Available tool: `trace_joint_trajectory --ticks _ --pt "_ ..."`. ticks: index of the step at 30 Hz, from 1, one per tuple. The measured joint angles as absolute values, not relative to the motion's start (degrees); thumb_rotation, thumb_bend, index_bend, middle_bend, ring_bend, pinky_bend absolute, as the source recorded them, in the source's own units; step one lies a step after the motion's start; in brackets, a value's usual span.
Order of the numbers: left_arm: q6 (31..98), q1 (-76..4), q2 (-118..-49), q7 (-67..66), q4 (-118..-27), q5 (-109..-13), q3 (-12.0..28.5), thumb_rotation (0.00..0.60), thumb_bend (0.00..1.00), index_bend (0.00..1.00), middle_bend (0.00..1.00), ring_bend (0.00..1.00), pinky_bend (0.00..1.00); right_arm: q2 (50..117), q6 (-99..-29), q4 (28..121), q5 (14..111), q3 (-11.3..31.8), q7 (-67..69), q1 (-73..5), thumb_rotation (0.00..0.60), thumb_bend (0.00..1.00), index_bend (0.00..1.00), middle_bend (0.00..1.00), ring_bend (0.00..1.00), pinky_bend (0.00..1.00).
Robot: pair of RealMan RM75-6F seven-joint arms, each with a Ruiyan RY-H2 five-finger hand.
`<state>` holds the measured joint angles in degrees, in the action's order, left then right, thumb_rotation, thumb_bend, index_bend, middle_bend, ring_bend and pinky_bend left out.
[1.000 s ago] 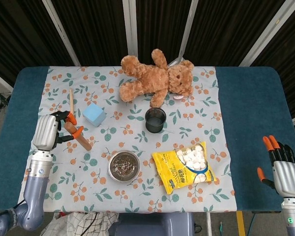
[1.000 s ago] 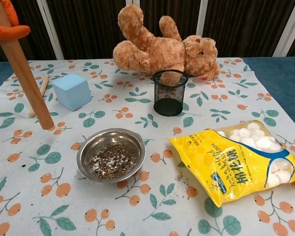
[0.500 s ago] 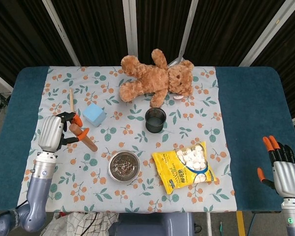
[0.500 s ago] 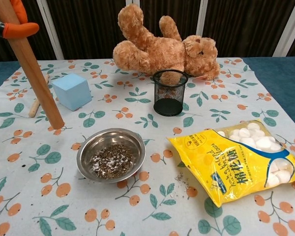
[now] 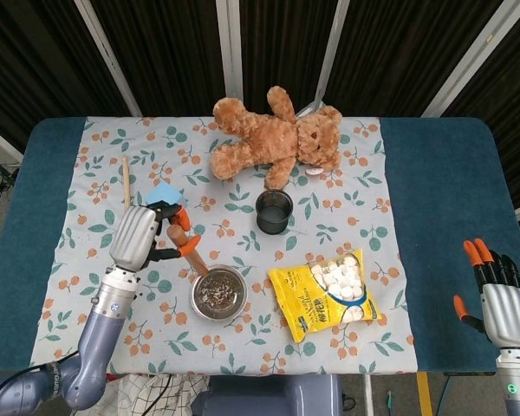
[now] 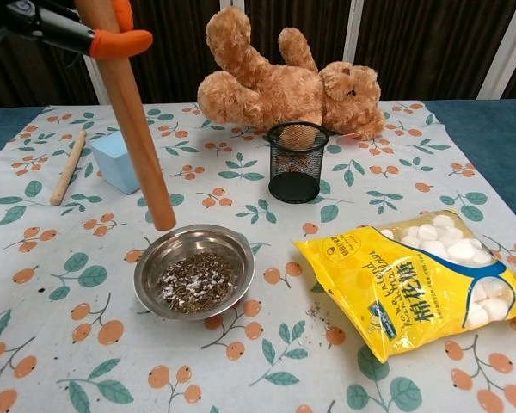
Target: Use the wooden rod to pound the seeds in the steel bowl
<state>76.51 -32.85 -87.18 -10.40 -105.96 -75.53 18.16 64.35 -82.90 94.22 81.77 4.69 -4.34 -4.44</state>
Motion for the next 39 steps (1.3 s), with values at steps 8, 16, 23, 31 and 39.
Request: trace_joint_trajectory --ticks 8,16,23,31,39 --pt "75.41 -34.86 -91.04 -12.65 -106.80 -75.24 17.64 0.600 0.87 0.63 0.78 0.58 0.73 64.24 -82.80 94.25 81.77 4.71 -4.15 -4.48 0.600 0.42 0.00 0.00 0.00 0.00" --pt "74.90 -35.84 -94.26 -14.24 -105.37 -74.93 16.17 0.600 0.87 0.63 0.78 0.58 0.73 64.20 -82.71 94.24 81.76 4.74 -4.02 -4.55 0.600 0.42 0.00 0.00 0.00 0.00" --pt "74.42 -36.17 -95.49 -14.62 -104.00 -74.98 15.25 0.600 0.87 0.63 0.78 0.58 0.73 64.15 -82.58 94.25 81.69 4.73 -3.94 -4.59 0.600 0.42 0.00 0.00 0.00 0.00" --pt "74.12 -36.40 -96.11 -15.50 -101.73 -76.19 13.96 0.600 0.87 0.63 0.78 0.58 0.73 64.12 -82.43 94.26 81.62 4.74 -4.01 -4.67 0.600 0.42 0.00 0.00 0.00 0.00" --pt "73.78 -36.08 -96.69 -15.03 -99.98 -76.60 12.74 0.600 0.87 0.63 0.78 0.58 0.73 64.07 -82.30 94.37 81.50 4.78 -4.12 -4.74 0.600 0.42 0.00 0.00 0.00 0.00"
